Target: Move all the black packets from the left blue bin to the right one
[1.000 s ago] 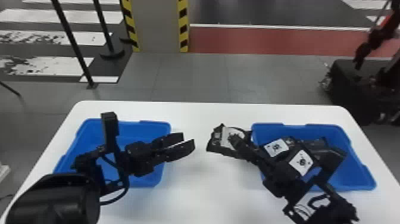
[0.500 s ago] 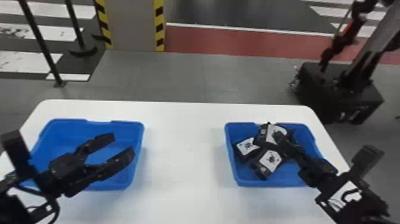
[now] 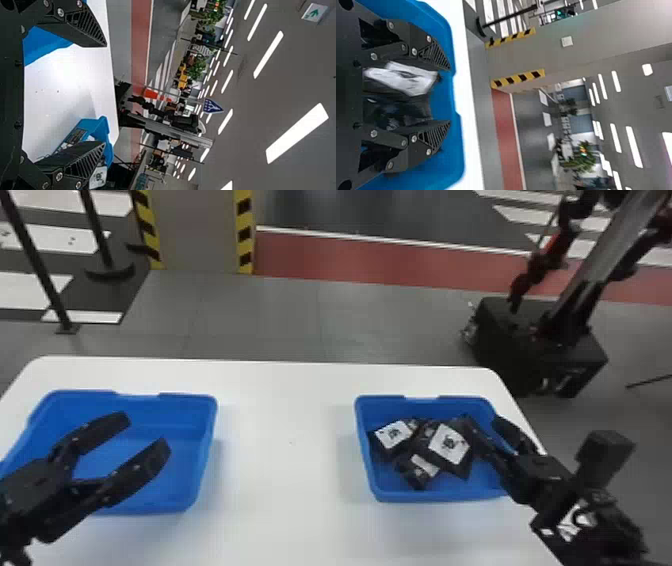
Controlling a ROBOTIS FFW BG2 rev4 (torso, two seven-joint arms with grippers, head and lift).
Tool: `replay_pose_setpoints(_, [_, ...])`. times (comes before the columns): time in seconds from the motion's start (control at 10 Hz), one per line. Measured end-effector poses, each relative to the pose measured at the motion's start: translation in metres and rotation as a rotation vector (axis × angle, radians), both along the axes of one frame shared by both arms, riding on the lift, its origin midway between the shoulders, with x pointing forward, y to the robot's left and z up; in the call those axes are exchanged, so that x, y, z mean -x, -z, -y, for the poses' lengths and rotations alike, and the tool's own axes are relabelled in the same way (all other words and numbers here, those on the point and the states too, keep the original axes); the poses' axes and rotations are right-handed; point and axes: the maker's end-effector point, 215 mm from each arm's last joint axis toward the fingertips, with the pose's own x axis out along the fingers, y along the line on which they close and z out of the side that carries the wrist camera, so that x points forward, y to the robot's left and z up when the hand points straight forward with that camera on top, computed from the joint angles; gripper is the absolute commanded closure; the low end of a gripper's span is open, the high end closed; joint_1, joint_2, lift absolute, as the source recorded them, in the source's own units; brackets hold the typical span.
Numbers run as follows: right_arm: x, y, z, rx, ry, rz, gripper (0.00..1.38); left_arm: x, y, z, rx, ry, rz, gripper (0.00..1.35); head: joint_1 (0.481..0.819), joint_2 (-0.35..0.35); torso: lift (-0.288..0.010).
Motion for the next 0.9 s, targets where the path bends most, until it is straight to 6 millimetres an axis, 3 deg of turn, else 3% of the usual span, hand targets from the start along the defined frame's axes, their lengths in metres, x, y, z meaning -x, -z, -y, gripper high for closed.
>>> replay_pose_setpoints(0.2, [0.029, -0.062, -0.013, 0.096, 0.028, 0.141, 0.29, 0.013, -0.011, -0.019, -0.005, -0.084, 0.049, 0.17, 0.695, -0.153, -0.110])
replay_pose_setpoints(0.4, [0.067, -0.088, -0.051, 0.090, -0.012, 0.233, 0.29, 0.033, -0.018, -0.032, -0.010, -0.165, 0.105, 0.17, 0.695, -0.101, -0.110])
replay_pose_setpoints(0.6, [0.100, -0.088, -0.098, 0.030, -0.076, 0.225, 0.29, 0.062, -0.026, -0.053, -0.070, -0.320, 0.159, 0.17, 0.695, -0.022, -0.110])
replay_pose_setpoints(0.7, [0.114, -0.083, -0.119, 0.006, -0.109, 0.203, 0.29, 0.078, -0.024, -0.055, -0.084, -0.365, 0.162, 0.17, 0.695, 0.031, -0.110])
replay_pose_setpoints(0.9, [0.141, -0.069, -0.144, -0.019, -0.143, 0.147, 0.29, 0.106, -0.015, -0.045, -0.097, -0.382, 0.146, 0.17, 0.695, 0.073, -0.110])
